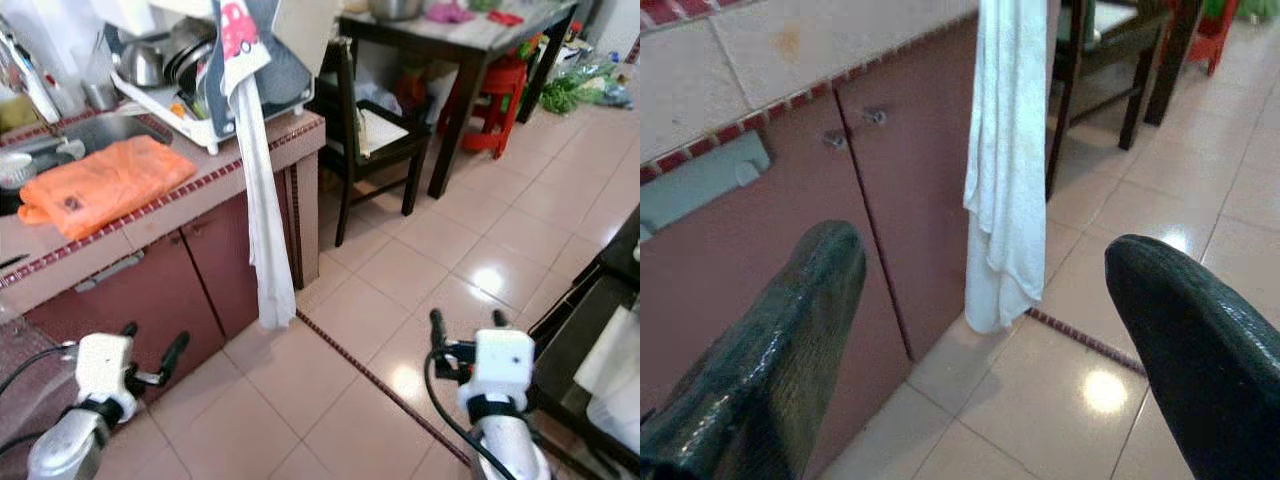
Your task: Kitchen organization
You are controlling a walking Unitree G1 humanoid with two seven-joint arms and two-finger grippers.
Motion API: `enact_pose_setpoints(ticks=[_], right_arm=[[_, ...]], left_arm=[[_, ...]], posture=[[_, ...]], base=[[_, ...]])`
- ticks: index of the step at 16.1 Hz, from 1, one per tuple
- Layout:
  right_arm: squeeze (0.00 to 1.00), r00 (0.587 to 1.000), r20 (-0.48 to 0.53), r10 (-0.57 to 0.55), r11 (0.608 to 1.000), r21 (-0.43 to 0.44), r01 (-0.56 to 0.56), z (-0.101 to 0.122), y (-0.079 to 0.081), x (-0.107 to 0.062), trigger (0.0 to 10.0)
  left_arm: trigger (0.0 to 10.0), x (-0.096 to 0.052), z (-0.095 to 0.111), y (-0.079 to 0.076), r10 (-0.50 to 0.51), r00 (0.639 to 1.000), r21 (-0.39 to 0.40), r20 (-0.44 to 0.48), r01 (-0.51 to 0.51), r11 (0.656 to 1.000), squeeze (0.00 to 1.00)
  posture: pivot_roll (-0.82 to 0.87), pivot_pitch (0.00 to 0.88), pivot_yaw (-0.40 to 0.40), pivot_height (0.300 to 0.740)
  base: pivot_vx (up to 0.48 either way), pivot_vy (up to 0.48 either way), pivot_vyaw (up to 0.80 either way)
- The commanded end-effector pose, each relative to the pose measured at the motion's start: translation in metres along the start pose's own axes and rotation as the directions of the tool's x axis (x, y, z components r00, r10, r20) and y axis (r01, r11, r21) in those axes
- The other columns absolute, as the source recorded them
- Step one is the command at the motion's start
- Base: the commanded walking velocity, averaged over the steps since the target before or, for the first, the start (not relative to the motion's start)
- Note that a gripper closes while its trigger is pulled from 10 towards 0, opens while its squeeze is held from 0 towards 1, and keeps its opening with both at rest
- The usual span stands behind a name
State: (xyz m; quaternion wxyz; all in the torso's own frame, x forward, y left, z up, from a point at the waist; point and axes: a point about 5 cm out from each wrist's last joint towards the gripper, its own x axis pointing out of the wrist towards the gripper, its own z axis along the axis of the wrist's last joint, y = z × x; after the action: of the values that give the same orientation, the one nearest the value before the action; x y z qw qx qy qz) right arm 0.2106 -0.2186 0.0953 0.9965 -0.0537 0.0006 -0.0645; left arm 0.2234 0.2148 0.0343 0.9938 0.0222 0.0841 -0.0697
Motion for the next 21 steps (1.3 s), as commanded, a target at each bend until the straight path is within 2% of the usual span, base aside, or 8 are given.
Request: enact_pose_setpoints(ticks=[1,4,6,8,12,15,17,21], right_arm=[[0.0,1.0,0.005,0.006,1.0,-0.009,-0.006,0.006,0.002,-0.002,10.0],[0.0,0.999,0.015,0.048,0.998,-0.036,-0.048,0.017,0.009,-0.003,10.0],[0.0,0.998,0.004,0.061,0.997,-0.046,-0.06,0.018,0.014,-0.003,10.0],[0.0,0.995,0.009,0.095,0.991,-0.091,-0.094,0.019,0.022,-0.003,10.0],[0.0,0.995,0.028,0.092,0.994,-0.062,-0.09,0.026,0.027,0.002,10.0],[0.0,0.995,0.054,0.089,0.995,-0.046,-0.087,0.031,0.032,0.004,10.0],[0.0,0.995,0.061,0.082,0.996,-0.038,-0.08,0.033,0.035,0.006,10.0],[0.0,0.995,0.067,0.079,0.996,-0.041,-0.076,0.035,0.032,0.01,10.0]], left_arm=[[10.0,-0.004,0.006,0.001,0.023,0.999,0.012,0.036,-0.024,1.0,0.0],[10.0,-0.018,0.004,0.003,0.092,0.996,0.058,0.02,-0.093,0.994,0.0],[10.0,-0.022,0.003,0.003,0.077,0.997,0.089,0.015,-0.078,0.993,0.0],[10.0,-0.017,0.001,0.006,0.09,0.996,0.1,0.005,-0.09,0.991,0.0],[10.0,-0.01,-0.002,0.017,0.13,0.991,0.13,0.016,-0.131,0.983,0.0],[10.0,-0.008,-0.007,0.026,0.158,0.987,0.103,0.003,-0.158,0.982,0.0],[10.0,-0.004,-0.011,0.029,0.163,0.987,0.146,0.001,-0.161,0.976,0.0],[10.0,0.006,-0.005,0.025,0.169,0.985,0.149,0.046,-0.174,0.973,0.0]], posture=[[-0.01,0.05,0.018,0.74],[0.0,0.064,0.005,0.74],[0.0,0.068,0.0,0.74],[0.01,0.064,0.001,0.74],[0.0,0.059,0.021,0.74],[0.0,0.06,0.034,0.74],[0.0,0.06,0.034,0.74],[0.01,0.061,0.025,0.74]], base=[[0.0,0.0,0.0],[0.0,0.0,0.0],[0.0,0.0,0.0],[0.0,0.0,0.8],[0.0,0.0,0.8],[0.0,0.0,0.8],[0.0,0.0,0.8],[0.0,0.0,0.8]])
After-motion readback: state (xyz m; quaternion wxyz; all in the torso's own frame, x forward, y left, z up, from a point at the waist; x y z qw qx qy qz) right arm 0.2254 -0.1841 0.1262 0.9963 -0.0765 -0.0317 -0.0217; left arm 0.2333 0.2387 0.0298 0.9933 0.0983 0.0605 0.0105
